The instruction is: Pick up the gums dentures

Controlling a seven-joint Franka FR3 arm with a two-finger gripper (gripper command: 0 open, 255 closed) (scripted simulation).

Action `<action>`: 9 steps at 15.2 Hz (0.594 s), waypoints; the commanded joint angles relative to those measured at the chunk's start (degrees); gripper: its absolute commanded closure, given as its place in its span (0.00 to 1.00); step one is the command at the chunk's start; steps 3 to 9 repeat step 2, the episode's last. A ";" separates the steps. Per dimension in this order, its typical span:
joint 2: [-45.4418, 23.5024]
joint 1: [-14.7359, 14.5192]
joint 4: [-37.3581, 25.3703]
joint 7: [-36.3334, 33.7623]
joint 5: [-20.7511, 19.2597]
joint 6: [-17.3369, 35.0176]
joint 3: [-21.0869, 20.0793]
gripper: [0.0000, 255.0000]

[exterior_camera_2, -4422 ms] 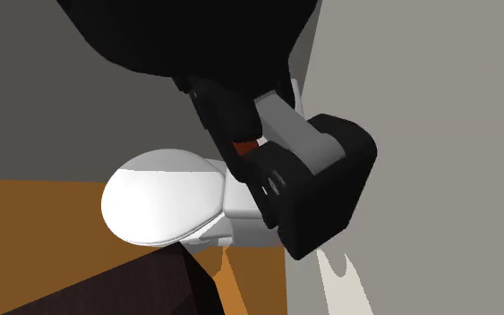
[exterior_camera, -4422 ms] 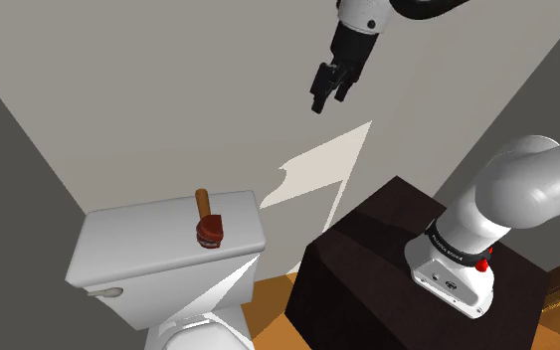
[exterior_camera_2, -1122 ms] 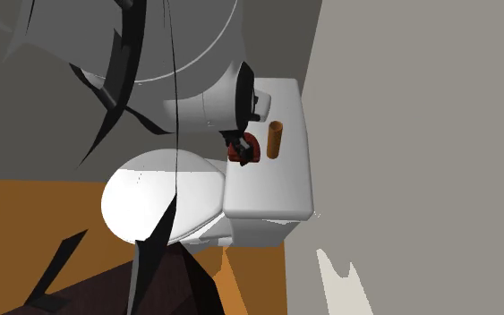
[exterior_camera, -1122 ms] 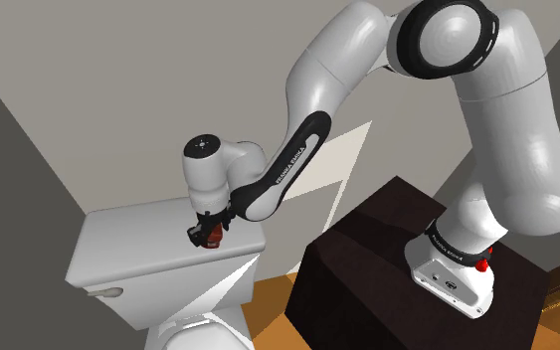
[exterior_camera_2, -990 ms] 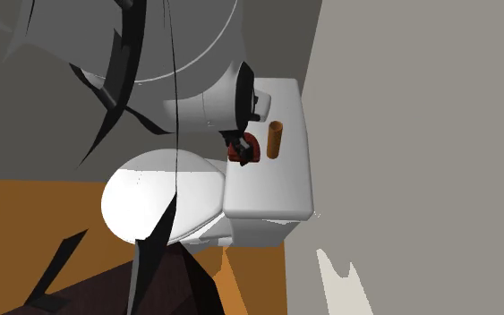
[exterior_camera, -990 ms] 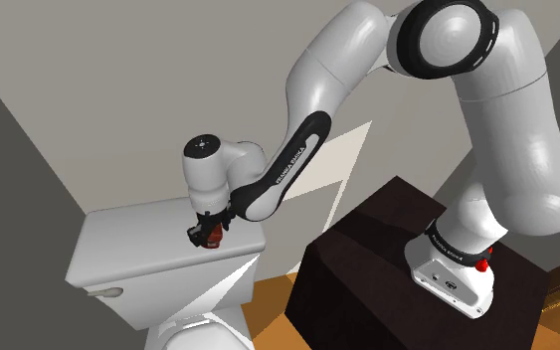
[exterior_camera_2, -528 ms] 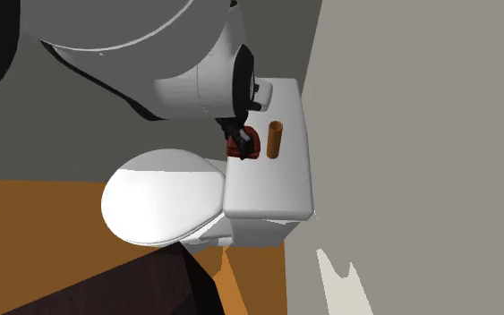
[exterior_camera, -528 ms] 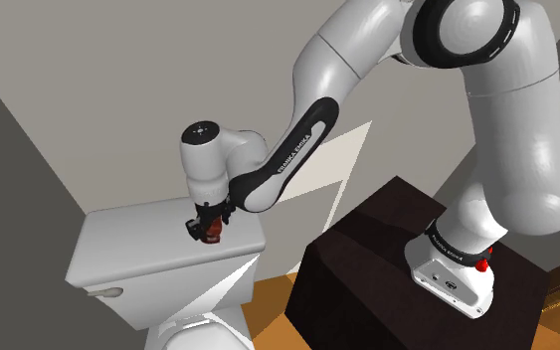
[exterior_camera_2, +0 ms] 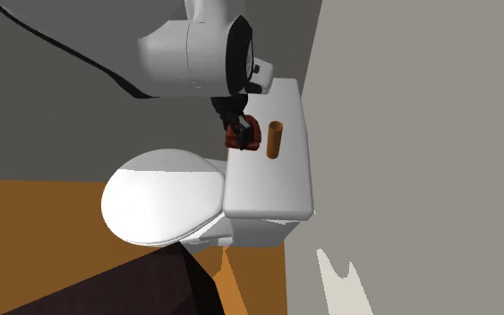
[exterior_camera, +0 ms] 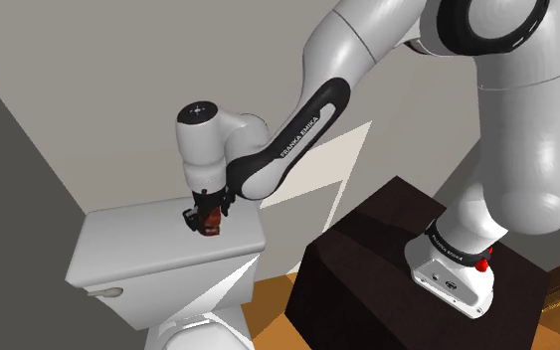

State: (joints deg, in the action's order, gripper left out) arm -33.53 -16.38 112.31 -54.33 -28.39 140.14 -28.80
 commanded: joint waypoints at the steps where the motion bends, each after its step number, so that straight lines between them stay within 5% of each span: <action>1: 0.78 0.28 0.07 0.33 0.56 -0.67 -0.48 1.00; 9: 0.78 0.28 0.07 0.33 0.56 -0.67 -0.48 1.00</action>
